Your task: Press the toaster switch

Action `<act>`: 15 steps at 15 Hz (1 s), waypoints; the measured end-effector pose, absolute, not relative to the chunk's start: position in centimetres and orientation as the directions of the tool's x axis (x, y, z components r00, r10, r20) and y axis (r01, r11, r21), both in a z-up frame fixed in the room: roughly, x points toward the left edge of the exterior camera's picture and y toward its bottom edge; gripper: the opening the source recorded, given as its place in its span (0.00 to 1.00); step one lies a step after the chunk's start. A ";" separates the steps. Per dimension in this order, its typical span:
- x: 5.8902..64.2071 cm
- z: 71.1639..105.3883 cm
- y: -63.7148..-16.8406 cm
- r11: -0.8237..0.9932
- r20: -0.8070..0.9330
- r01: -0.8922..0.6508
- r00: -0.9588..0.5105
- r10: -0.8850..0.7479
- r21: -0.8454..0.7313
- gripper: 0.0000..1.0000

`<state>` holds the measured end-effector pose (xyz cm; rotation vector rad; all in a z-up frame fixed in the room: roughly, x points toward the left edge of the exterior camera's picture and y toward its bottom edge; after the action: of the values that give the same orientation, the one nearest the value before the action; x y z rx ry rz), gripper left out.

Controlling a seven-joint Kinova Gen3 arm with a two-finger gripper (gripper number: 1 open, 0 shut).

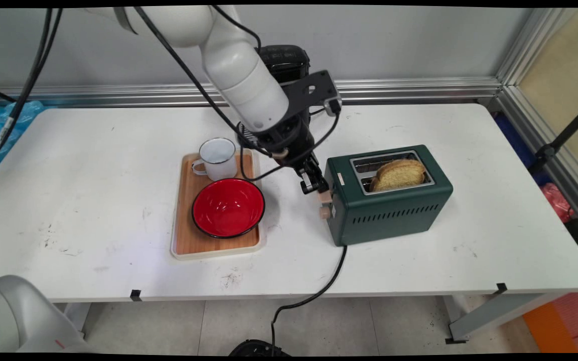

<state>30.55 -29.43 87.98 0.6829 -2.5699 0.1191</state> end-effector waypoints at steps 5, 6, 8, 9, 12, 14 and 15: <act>30.1 86.7 -29.6 0.869 0.457 -0.494 -0.765 -0.454 0.034 0.00; 30.1 86.4 -29.6 0.868 0.454 -0.496 -0.766 -0.455 0.033 0.00; 30.0 85.8 -29.6 0.866 0.449 -0.500 -0.767 -0.459 0.031 0.00; 30.0 85.6 -29.6 0.865 0.447 -0.502 -0.767 -0.461 0.031 0.00; 29.8 85.0 -29.6 0.861 0.446 -0.507 -0.765 -0.466 0.029 0.00; 29.8 84.8 -29.6 0.860 0.446 -0.510 -0.764 -0.467 0.028 0.00; 29.8 84.7 -29.5 0.860 0.446 -0.510 -0.763 -0.467 0.027 0.00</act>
<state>29.82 -29.53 84.70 0.7190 -2.5873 0.1324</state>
